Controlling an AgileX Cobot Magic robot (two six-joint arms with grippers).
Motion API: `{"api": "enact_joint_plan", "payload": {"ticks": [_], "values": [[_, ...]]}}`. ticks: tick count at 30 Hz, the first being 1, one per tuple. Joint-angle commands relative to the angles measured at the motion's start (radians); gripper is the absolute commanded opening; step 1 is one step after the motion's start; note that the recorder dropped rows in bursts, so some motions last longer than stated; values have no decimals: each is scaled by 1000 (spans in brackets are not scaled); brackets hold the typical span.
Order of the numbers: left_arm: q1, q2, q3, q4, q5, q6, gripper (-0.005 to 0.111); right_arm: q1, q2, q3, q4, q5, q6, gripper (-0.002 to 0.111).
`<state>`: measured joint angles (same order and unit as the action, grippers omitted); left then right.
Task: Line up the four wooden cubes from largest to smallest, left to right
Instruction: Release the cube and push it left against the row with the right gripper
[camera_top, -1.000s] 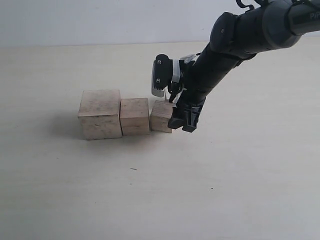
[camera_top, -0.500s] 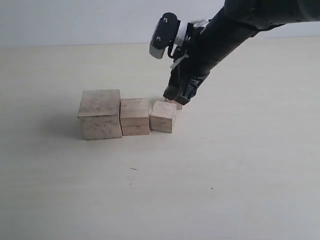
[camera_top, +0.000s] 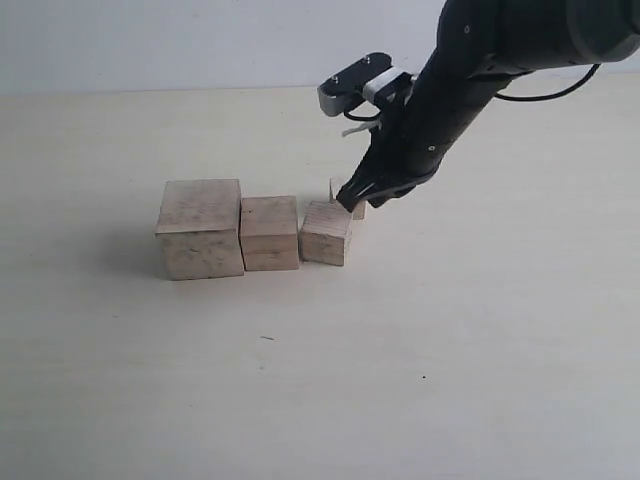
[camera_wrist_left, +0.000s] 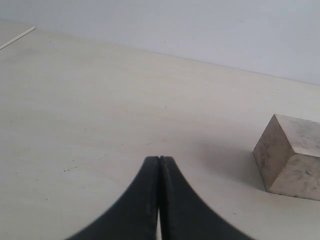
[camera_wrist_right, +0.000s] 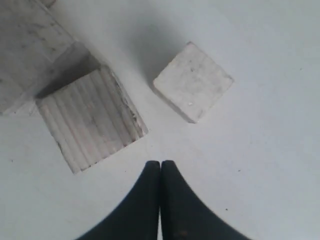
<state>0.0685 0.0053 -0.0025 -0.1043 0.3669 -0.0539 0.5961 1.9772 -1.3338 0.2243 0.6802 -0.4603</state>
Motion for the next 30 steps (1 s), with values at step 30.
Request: {"api": "enact_joint_plan", "payload": {"ticks": [30], "values": [[1, -5, 2, 4, -7, 0, 0, -3, 111, 0, 237, -47, -124, 0]]}}
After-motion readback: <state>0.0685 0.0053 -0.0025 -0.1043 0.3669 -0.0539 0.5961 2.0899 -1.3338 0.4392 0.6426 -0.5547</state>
